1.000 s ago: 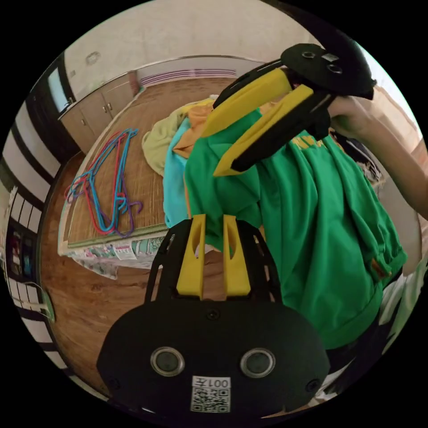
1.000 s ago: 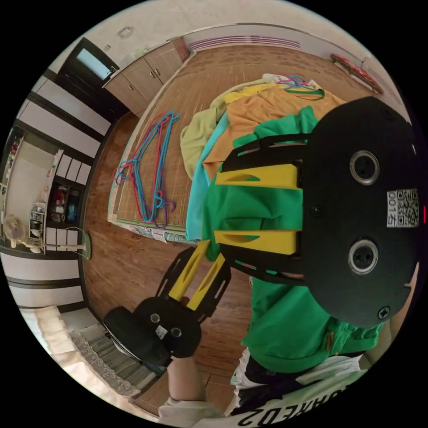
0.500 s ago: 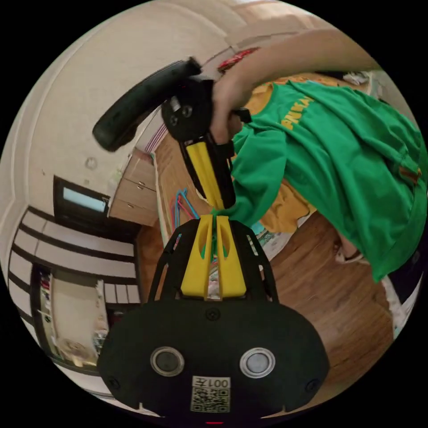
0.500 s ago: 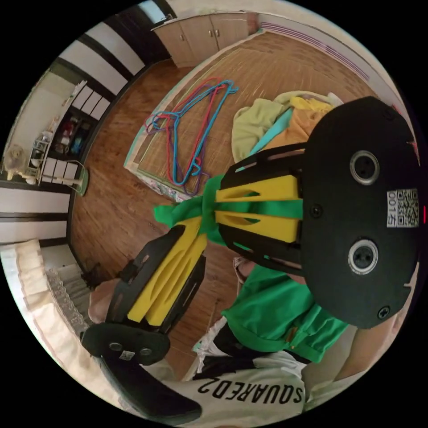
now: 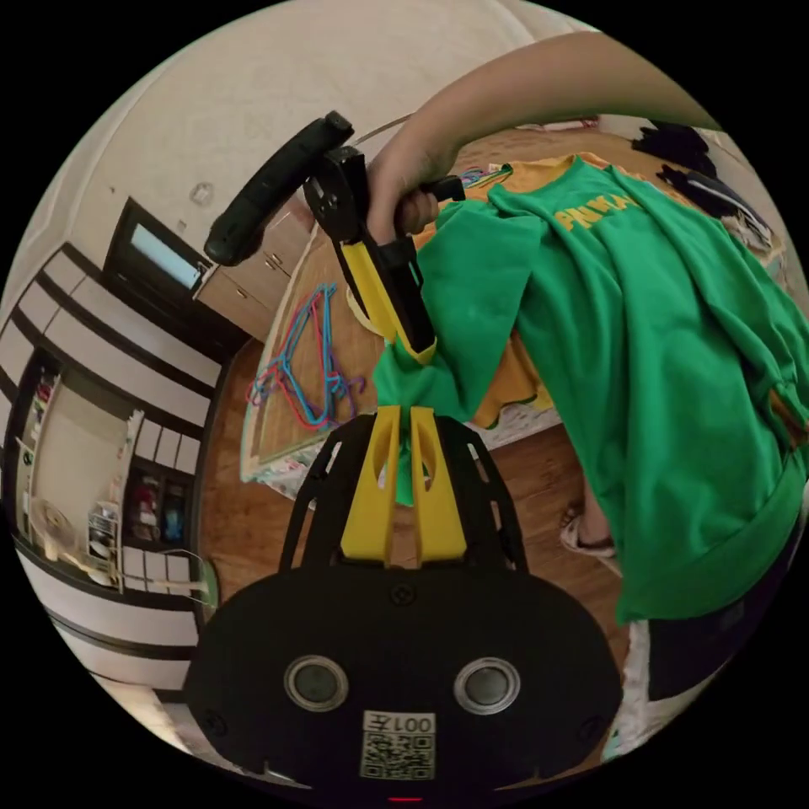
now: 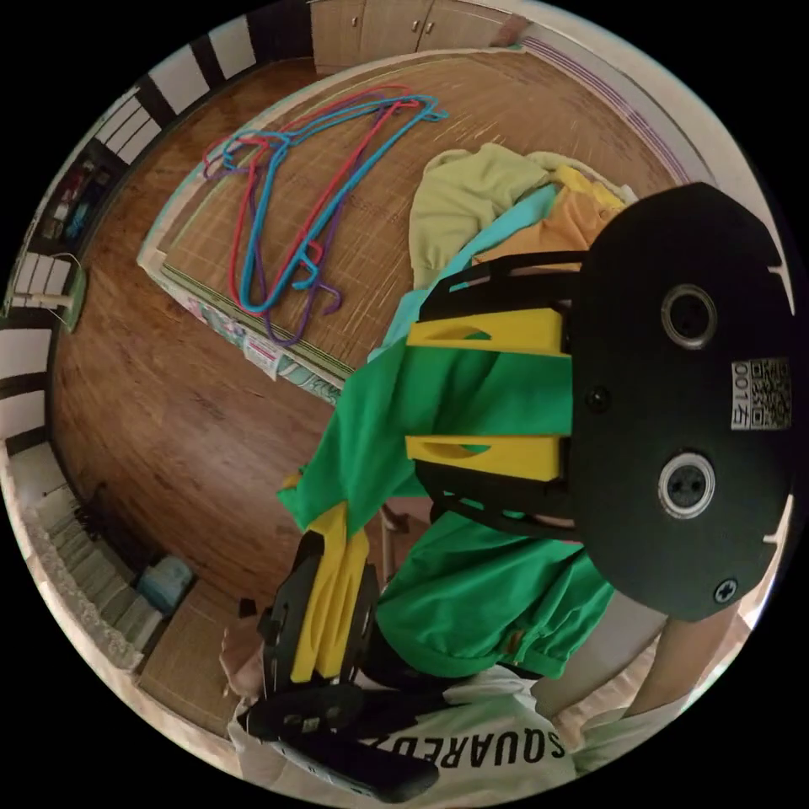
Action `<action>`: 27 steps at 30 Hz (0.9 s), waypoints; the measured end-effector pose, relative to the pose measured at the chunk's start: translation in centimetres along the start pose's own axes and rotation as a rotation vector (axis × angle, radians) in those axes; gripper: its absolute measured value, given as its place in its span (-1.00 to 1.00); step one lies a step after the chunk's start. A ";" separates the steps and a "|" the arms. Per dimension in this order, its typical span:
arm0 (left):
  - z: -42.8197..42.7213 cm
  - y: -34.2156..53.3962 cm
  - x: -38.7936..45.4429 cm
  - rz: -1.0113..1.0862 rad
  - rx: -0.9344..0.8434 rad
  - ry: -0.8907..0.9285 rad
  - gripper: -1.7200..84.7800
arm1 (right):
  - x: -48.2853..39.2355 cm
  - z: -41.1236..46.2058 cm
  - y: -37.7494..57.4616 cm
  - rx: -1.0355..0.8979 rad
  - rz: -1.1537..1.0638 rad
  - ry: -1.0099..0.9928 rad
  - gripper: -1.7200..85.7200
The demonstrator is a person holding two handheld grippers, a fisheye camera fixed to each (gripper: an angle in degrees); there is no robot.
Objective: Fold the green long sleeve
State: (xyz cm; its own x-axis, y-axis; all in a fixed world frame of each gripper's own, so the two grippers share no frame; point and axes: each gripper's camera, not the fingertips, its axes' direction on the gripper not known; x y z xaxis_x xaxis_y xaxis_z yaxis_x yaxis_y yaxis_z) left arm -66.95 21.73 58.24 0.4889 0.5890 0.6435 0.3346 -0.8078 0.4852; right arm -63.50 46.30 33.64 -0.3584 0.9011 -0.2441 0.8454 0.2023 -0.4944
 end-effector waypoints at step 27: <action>5.6 7.2 -0.7 -0.295 0.190 0.557 -0.93 | -13.8 -5.2 14.2 0.156 0.000 0.167 -0.83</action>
State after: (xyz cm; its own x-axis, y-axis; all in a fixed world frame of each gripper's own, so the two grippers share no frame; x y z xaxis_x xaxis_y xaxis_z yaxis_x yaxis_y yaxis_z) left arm -60.40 15.36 57.94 -0.1182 0.6685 0.7342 0.5523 -0.5702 0.6082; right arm -44.49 38.69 34.29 -0.2771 0.9546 -0.1091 0.7695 0.1524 -0.6202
